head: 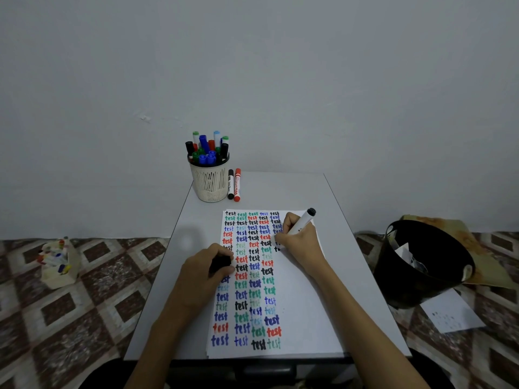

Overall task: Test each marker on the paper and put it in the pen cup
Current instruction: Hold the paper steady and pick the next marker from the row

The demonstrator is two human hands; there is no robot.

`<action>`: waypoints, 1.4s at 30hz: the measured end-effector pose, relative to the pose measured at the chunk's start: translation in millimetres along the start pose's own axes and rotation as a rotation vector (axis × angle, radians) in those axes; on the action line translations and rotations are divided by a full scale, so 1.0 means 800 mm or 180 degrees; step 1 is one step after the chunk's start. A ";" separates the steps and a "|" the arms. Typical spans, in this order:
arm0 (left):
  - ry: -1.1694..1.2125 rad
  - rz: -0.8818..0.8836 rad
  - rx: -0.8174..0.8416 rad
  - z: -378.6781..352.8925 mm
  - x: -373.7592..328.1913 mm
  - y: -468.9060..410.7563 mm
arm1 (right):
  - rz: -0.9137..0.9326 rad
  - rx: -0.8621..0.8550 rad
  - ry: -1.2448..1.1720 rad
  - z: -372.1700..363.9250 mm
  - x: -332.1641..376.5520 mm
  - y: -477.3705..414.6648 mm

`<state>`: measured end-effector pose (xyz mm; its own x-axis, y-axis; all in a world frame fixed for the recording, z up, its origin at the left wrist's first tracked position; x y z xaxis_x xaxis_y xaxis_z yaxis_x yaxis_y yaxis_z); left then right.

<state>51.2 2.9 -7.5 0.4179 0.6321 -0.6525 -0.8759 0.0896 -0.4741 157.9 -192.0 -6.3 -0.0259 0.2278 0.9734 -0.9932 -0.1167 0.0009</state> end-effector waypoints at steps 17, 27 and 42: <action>0.0080 0.0022 -0.0003 -0.002 0.002 0.001 | -0.0005 -0.0152 -0.0168 0.011 -0.001 0.000; 0.0101 -0.0016 0.0007 -0.004 0.002 0.001 | -0.0037 -0.0250 -0.0239 0.013 -0.004 -0.001; -0.0001 -0.0136 -0.0107 0.001 0.002 0.001 | -0.0104 -0.0408 -0.1857 0.042 -0.010 0.001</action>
<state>51.0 4.3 -8.7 0.4548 0.6285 -0.6310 -0.8486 0.0906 -0.5213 160.7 -226.6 -6.1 0.0355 -0.3435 0.9385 -0.9992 0.0073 0.0405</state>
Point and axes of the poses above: each hand's wrist, its own y-axis away from the middle knuckle, its own z-axis out of the back of the hand, x = y × z, the point moved 10 cm from there along -y, towards the middle knuckle, and after that the axes turned 9 degrees about -z, right-handed, at the moved point
